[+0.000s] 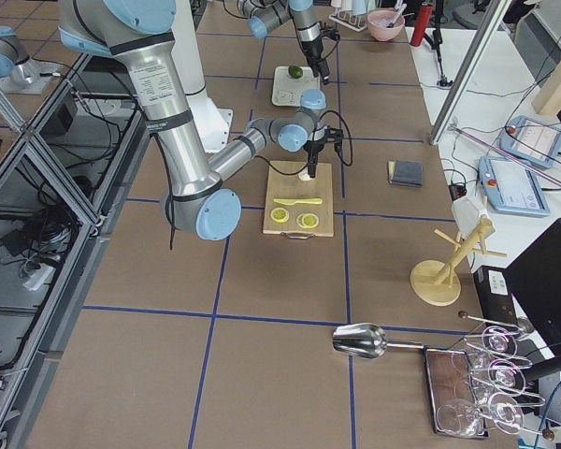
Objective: Put spoon and bun in bowl
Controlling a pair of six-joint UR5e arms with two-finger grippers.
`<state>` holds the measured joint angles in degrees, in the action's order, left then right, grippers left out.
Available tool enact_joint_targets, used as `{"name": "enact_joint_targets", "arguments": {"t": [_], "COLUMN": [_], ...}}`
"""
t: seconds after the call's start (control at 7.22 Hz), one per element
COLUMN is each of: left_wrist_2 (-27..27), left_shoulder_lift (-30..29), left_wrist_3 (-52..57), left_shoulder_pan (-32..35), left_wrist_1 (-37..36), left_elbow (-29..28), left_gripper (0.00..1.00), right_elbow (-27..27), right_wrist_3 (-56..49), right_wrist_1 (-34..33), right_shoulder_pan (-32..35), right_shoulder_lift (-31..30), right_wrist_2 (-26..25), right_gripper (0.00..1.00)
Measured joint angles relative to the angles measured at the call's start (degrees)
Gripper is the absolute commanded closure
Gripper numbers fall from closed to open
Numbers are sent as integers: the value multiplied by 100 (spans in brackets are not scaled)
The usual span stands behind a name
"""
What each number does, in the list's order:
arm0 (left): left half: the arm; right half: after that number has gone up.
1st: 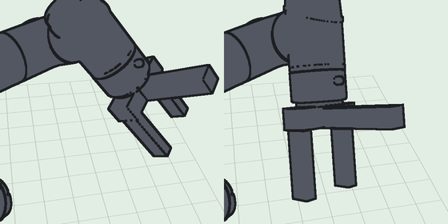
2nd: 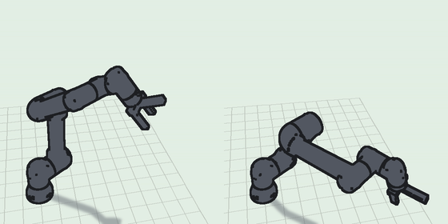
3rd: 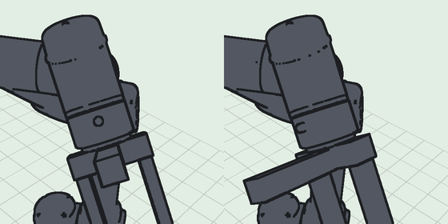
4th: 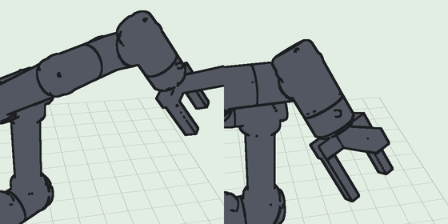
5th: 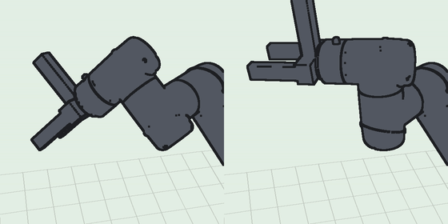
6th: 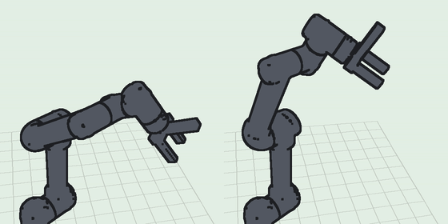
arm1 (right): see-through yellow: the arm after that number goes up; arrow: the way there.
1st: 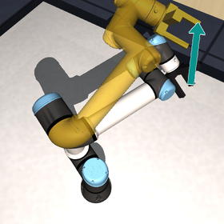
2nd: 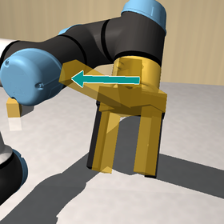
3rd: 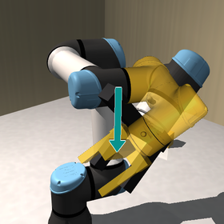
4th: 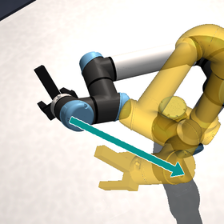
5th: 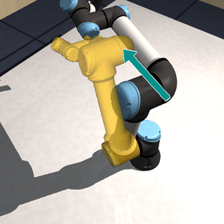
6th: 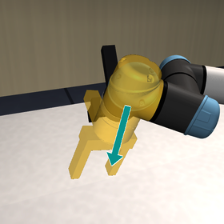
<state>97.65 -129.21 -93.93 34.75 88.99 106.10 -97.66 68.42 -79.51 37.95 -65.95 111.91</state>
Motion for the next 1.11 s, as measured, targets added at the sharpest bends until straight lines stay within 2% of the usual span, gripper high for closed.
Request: {"name": "enact_joint_targets", "arguments": {"t": [0.14, 0.28, 0.42, 0.83, 1.11], "left_wrist_2": [18, 69, 129, 176, 222], "left_shoulder_lift": [10, 15, 17, 36, 70], "left_wrist_3": [22, 29, 31, 38, 45], "left_shoulder_pan": [35, 73, 115, 144, 187], "left_wrist_1": [-3, -4, -4, 4, -28], "left_elbow": [10, 13, 13, 10, 33], "left_gripper": [0, 0, 0, 0, 0], "right_elbow": [-6, -6, -3, 14, 9], "right_wrist_3": [19, 26, 29, 23, 17], "right_wrist_1": [-7, -26, -48, -83, -90], "right_shoulder_pan": [-63, -117, -145, -156, -155], "right_shoulder_lift": [1, -10, -34, -75, -97], "right_wrist_2": [6, 7, 9, 15, 27], "right_gripper": [4, 12, 14, 100, 100]}}
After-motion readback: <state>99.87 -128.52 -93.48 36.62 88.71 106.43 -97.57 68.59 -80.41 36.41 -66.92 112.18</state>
